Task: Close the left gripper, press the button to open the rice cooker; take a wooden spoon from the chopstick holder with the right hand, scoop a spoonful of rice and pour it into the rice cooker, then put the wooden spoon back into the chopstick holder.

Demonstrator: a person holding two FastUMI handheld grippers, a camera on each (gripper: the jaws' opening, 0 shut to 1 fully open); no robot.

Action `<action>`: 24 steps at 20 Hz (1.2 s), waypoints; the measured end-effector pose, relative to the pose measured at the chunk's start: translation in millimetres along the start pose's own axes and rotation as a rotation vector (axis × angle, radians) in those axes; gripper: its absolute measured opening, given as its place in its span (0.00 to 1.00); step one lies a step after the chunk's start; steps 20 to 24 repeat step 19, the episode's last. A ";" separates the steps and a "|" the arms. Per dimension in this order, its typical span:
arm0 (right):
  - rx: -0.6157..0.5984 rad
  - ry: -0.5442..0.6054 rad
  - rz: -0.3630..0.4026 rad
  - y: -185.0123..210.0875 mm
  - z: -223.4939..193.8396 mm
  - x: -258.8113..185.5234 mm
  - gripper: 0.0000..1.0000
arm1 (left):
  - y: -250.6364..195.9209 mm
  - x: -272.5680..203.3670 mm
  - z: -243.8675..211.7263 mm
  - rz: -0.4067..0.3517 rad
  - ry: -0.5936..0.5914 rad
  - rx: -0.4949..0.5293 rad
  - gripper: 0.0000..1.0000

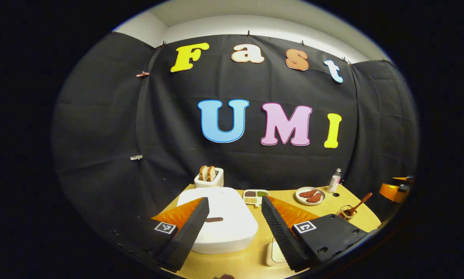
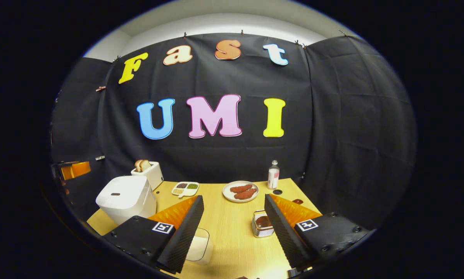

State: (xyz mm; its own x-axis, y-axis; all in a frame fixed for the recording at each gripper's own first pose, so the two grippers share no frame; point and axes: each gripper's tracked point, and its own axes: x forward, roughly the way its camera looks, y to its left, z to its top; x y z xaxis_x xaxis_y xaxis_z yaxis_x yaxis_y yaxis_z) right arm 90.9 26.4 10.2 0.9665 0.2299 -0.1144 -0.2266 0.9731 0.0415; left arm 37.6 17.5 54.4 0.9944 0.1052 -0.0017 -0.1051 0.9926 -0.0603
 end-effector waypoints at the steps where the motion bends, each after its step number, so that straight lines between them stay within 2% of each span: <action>1: -0.009 -0.020 -0.012 0.9 4.3 -6.2 0.98 | 1.9 -10.5 -5.5 0.003 0.007 -0.012 0.94; 4: -0.019 -0.061 -0.049 3.9 6.5 -30.0 0.98 | 5.2 -37.1 -20.5 -0.017 0.003 -0.030 0.95; 6: -0.002 -0.055 -0.054 10.3 -3.4 -43.0 0.98 | 12.5 -49.9 -27.1 -0.016 -0.011 -0.029 0.95; 9: -0.039 -0.032 -0.054 15.7 -15.8 -51.0 0.98 | 21.1 -61.8 -34.8 -0.001 -0.021 -0.005 0.95; 17: -0.010 -0.045 0.003 49.9 -5.3 -45.5 0.98 | 27.7 -71.3 -51.3 -0.004 0.002 -0.004 0.95; 24: -0.012 -0.034 0.003 50.2 -10.8 -46.2 0.98 | 25.3 -72.5 -58.3 -0.016 0.017 0.003 0.95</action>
